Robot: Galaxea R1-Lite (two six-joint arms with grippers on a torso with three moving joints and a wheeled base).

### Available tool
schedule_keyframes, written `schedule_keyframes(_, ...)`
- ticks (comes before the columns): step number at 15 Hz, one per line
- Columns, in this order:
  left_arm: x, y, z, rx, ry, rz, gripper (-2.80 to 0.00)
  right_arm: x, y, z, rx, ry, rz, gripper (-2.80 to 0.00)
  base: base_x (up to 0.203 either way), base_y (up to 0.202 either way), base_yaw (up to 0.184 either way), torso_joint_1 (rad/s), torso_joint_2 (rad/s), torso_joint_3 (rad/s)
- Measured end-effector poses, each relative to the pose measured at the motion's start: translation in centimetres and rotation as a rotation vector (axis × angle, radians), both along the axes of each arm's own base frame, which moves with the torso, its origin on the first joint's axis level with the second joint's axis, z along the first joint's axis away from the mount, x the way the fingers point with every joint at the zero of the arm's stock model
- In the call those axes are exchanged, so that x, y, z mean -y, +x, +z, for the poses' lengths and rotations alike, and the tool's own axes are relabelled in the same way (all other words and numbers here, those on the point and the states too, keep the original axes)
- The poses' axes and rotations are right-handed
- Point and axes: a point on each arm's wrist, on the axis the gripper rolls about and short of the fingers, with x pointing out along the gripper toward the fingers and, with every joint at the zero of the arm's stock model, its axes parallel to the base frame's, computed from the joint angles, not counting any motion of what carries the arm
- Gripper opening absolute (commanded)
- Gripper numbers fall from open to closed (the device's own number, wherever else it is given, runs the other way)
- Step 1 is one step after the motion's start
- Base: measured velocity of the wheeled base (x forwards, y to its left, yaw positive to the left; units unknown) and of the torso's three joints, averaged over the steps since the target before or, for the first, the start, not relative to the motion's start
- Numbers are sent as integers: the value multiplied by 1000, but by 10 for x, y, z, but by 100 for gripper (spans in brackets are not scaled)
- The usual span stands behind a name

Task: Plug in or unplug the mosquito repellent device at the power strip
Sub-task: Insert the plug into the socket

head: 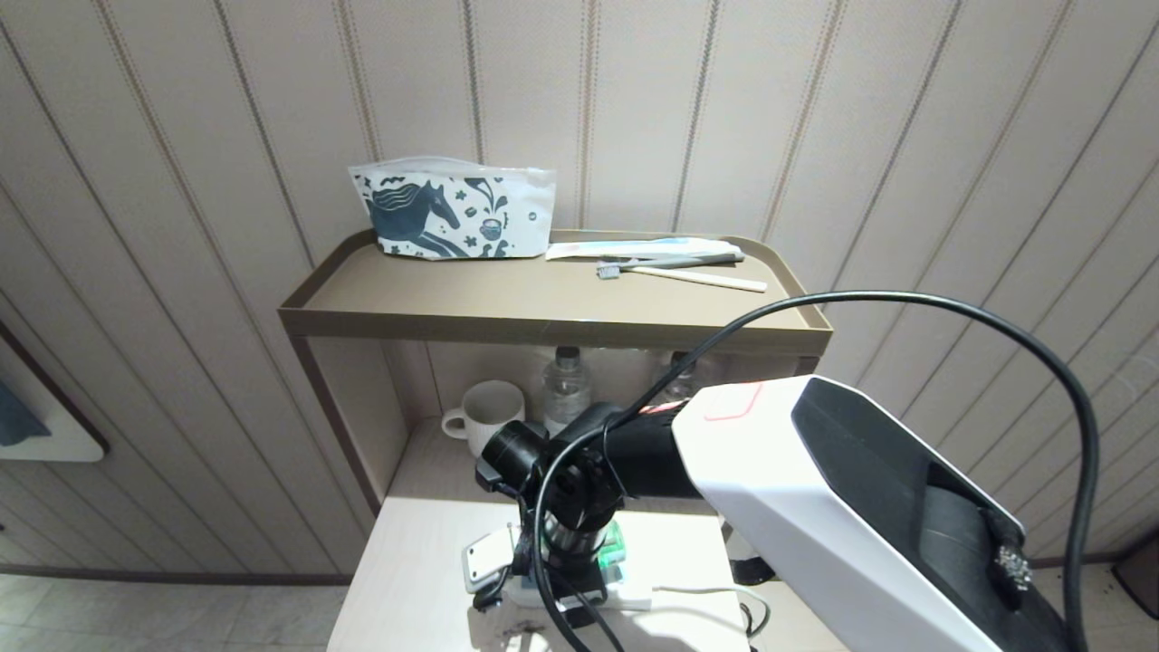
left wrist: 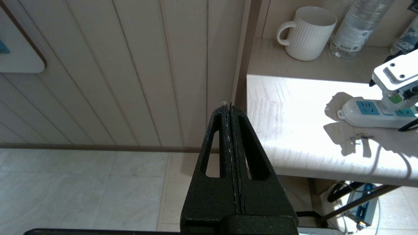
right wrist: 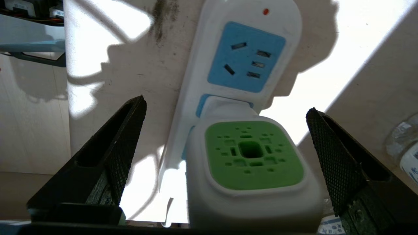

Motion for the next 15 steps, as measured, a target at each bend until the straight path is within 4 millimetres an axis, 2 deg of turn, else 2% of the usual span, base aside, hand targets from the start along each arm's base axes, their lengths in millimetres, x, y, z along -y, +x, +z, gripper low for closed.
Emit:
schedule_keyframes(10, 0, 0, 0, 0, 0, 0, -280, 3, -1, 20, 31, 34, -2, 0, 0, 0, 0, 0, 0, 0)
schedule_keyframes(15, 0, 0, 0, 0, -1, 0, -280, 6, -3, 40, 59, 66, -2, 0, 0, 0, 0, 0, 0, 0)
